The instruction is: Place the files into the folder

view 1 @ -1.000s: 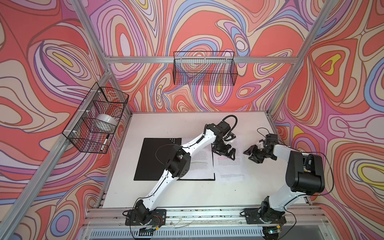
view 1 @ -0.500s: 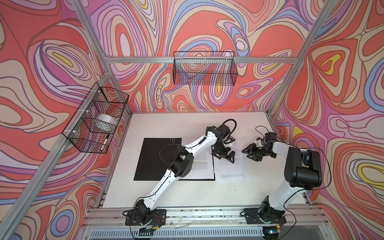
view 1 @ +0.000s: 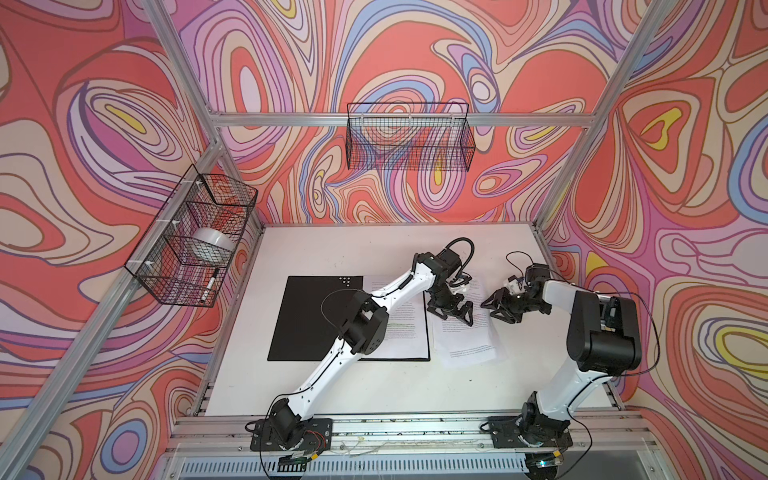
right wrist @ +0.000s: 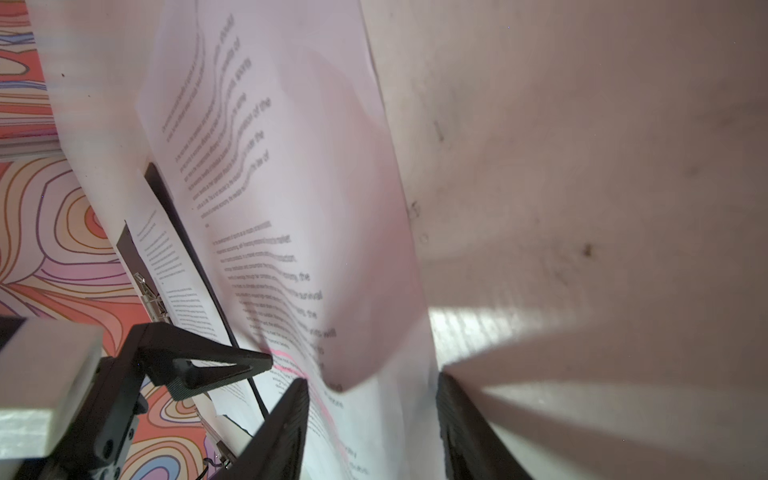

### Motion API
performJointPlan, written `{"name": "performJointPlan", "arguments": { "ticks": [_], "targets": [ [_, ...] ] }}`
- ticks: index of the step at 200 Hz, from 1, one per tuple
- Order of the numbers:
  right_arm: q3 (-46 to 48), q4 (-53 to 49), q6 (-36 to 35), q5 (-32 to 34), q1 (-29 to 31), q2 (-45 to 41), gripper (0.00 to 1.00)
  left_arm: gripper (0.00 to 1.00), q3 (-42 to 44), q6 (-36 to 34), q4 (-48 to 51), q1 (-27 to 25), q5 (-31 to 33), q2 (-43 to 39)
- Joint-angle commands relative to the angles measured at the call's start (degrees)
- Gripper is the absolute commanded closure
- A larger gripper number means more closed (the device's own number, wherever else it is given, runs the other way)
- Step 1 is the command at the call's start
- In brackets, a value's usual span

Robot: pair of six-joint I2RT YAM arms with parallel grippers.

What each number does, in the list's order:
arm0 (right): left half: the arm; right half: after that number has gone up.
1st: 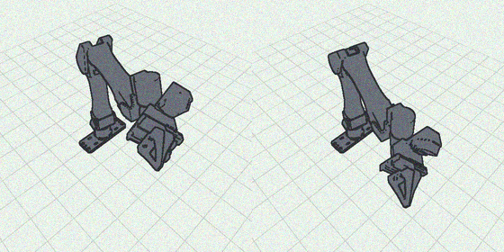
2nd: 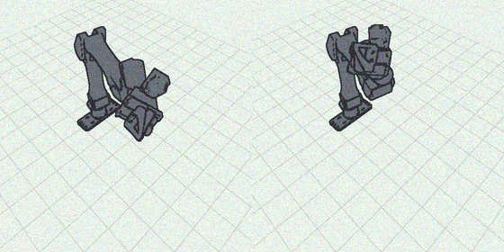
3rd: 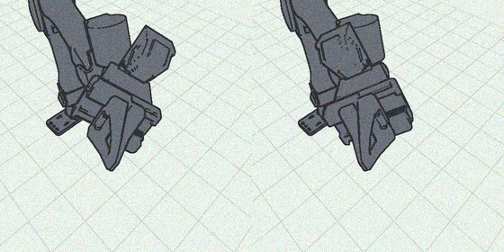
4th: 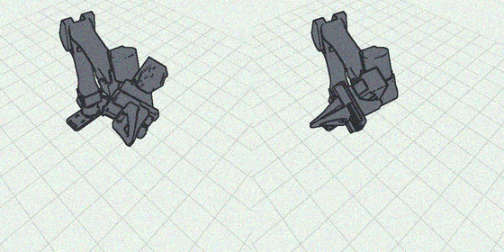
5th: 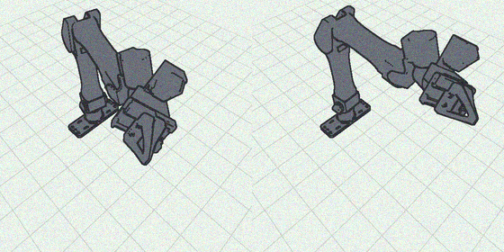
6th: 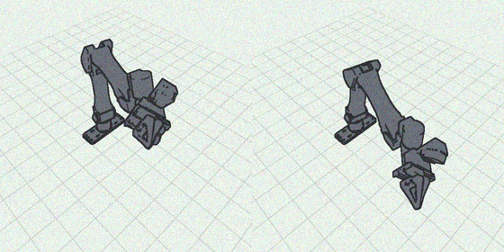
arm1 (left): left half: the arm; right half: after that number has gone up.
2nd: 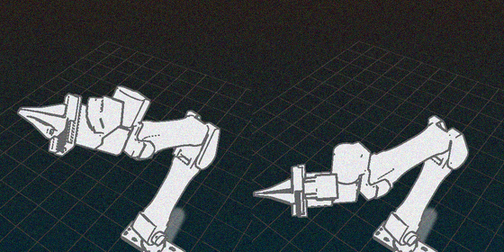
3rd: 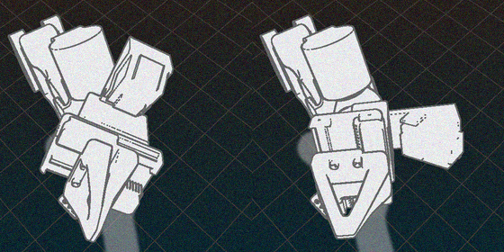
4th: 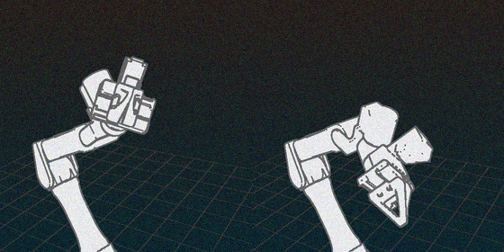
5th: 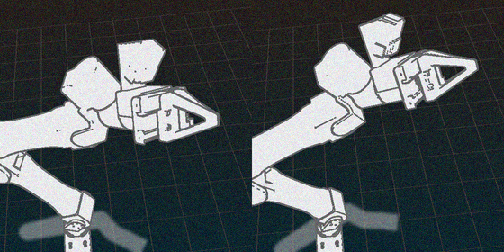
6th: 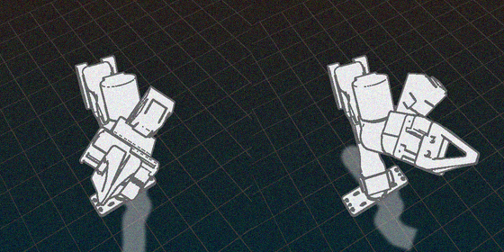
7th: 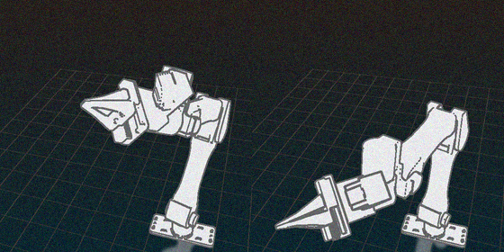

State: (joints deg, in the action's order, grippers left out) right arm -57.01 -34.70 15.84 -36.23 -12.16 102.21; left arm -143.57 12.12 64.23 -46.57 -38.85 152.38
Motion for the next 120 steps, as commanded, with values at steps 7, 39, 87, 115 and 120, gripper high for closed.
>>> {"name": "performJointPlan", "arguments": {
  "ticks": [7, 39, 87, 115, 120],
  "targets": [
    [0.61, -7.13, -0.48, 7.04, 2.10, 1.08, 0.47, 0.00, 0.04, 0.01, 0.37, -0.31, 0.77, 3.81],
    [0.41, -8.37, -0.10, 10.64, 3.70, -0.38, 0.47, 0.00, 0.04, -0.17, 0.46, -0.28, 0.82, 3.64],
    [0.33, -8.57, 0.25, 14.05, 4.17, -3.42, 0.52, 0.00, 0.04, -0.25, 0.55, -0.21, 1.04, 3.18],
    [0.11, -7.82, 0.12, 13.55, 4.25, -2.65, 0.61, 0.00, 0.04, -0.08, 0.37, -0.19, 0.66, 2.86],
    [0.15, -7.61, 0.25, 13.64, 4.32, -2.56, 0.62, 0.00, 0.04, -0.08, 0.35, -0.20, 0.62, 2.80]
  ]
}}
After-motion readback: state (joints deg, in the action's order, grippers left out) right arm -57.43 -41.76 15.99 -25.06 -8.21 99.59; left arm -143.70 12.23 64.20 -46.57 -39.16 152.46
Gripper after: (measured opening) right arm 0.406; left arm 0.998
